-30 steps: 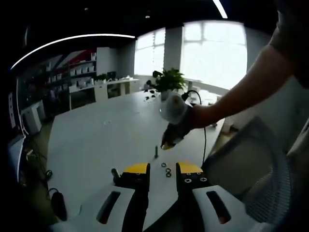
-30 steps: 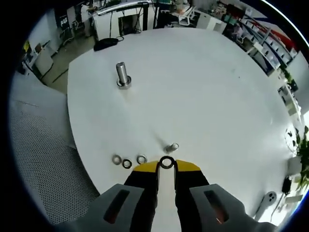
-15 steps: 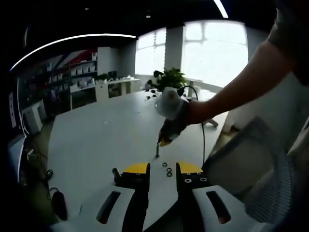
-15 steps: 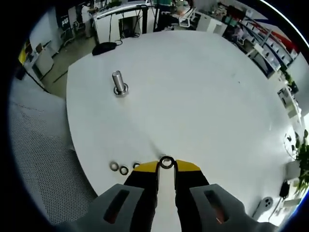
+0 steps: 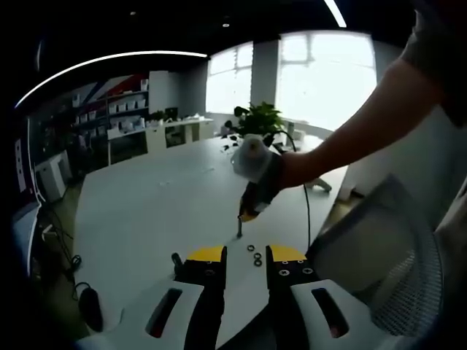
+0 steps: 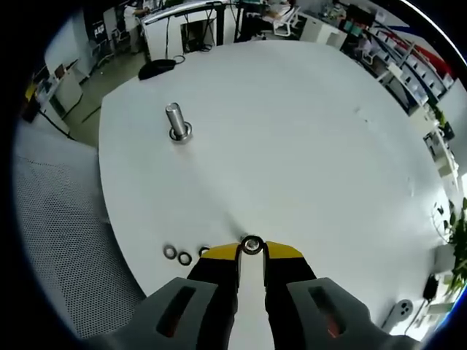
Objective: Place the washer onto the threaded stud by aligning its center hole with the stud, sliding it down to the base, and recovering from edge contact or off-axis alignment until the washer reaches the visible bottom stop.
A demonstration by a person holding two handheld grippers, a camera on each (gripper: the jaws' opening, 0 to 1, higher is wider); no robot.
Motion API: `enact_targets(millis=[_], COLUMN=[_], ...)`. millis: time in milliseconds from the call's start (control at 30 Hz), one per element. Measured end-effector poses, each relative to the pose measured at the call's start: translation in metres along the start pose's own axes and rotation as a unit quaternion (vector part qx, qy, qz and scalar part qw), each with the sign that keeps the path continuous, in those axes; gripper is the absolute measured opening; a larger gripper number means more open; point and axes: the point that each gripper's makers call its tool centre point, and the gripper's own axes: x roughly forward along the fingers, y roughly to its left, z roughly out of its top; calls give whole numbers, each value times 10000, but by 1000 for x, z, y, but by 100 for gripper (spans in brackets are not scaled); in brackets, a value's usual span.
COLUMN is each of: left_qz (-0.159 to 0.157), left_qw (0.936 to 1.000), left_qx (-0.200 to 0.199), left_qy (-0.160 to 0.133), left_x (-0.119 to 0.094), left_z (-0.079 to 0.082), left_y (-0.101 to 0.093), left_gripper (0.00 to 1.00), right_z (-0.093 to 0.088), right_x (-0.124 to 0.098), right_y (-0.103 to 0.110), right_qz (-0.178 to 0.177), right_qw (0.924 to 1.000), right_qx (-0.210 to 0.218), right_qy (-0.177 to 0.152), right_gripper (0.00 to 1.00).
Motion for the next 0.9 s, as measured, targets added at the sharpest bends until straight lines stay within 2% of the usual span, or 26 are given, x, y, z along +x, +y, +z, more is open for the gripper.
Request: enact_targets(millis=[467, 900], left_qz=[48, 83], left_qw=[10000, 9999], left_qx=[-11, -52], left_qy=[-29, -22], left_x=[-1, -1], left_z=[1, 0], left_y=[2, 4], left_gripper=[19, 19], right_z=[-3, -13], right_x=[9, 30], right_y=[1, 0], right_qz=[101, 198], right_qw=[9998, 9990], right_qx=[-10, 143], right_qy=[159, 364], right_gripper=[14, 14])
